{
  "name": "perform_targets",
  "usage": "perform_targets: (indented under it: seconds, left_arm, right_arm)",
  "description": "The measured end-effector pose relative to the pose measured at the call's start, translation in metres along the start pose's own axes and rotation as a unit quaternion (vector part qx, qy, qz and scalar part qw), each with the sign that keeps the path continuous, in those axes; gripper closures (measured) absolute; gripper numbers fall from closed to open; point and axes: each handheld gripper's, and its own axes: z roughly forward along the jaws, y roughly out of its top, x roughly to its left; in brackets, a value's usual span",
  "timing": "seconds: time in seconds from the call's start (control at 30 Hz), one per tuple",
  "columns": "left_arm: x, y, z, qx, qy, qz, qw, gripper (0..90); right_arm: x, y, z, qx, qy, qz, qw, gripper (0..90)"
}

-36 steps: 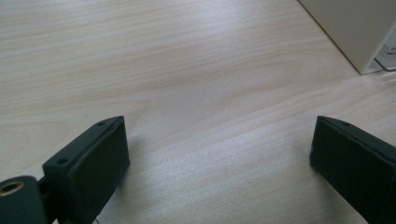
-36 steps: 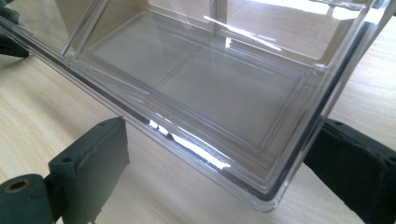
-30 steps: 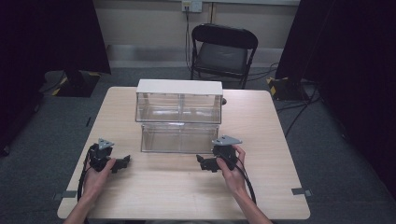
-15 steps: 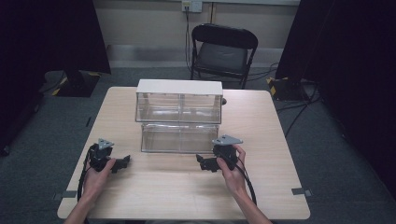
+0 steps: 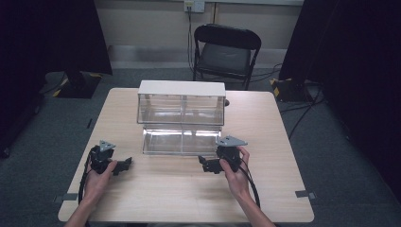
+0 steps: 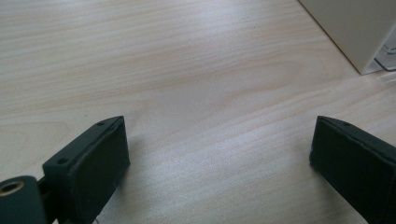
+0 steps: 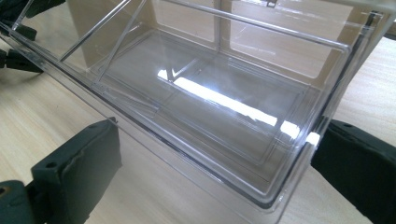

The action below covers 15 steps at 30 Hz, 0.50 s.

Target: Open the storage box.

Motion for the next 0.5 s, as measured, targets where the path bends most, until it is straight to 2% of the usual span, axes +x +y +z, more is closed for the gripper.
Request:
perform_targets:
  seconds: [0.5]
  left_arm:
    - [0.0000, 0.0000, -0.0001, 0.000, 0.000, 0.000, 1.0000, 4.2]
  right_arm:
    - [0.0002, 0.0017, -0.0017, -0.011, 0.000, 0.004, 0.9999, 0.3]
